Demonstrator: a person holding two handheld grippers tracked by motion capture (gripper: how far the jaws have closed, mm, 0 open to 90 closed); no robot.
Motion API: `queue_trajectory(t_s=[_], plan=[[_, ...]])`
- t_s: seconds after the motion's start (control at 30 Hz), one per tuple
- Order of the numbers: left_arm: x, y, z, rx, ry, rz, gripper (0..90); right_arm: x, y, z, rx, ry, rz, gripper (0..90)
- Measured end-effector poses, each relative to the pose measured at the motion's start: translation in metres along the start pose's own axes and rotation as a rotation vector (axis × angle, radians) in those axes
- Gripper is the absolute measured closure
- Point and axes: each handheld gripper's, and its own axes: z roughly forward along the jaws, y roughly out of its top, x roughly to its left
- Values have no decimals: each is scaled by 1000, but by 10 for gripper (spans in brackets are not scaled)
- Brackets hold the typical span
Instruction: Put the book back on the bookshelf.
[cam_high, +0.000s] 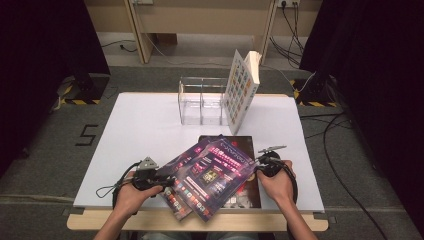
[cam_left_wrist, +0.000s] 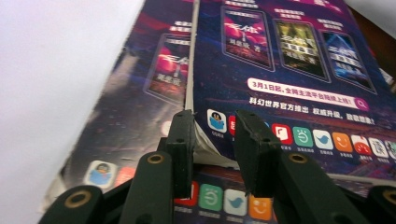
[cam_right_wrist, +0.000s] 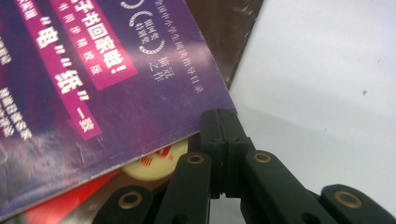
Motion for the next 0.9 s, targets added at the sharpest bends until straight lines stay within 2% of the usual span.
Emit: queue_trajectory(t_s=[0.27, 0.37, 0.47, 0.53, 0.57, 0.67, 0.8, 0.9], plan=[[-13, 2, 4, 43, -79, 32, 651, -3, 13, 8, -9, -19, 2, 900], [-15, 5, 4, 34, -107, 14, 631, -4, 17, 10, -14, -22, 13, 888], [-14, 13, 2, 8, -91, 4, 598, -7, 16, 7, -30, -22, 35, 838], [-13, 19, 3, 0, -77, -2, 589, -8, 15, 4, -40, -4, 45, 808], [-12, 20, 5, 1, -68, -2, 584, -8, 14, 3, -35, 9, 59, 794], [-13, 26, 13, 9, -42, 8, 579, -5, 11, 1, -21, 47, 58, 758], [-12, 30, 25, 30, 0, 12, 577, -2, 8, -3, -31, 88, 87, 734], [-12, 31, 28, 36, 1, 7, 580, 2, 6, -6, -11, 117, 106, 729]])
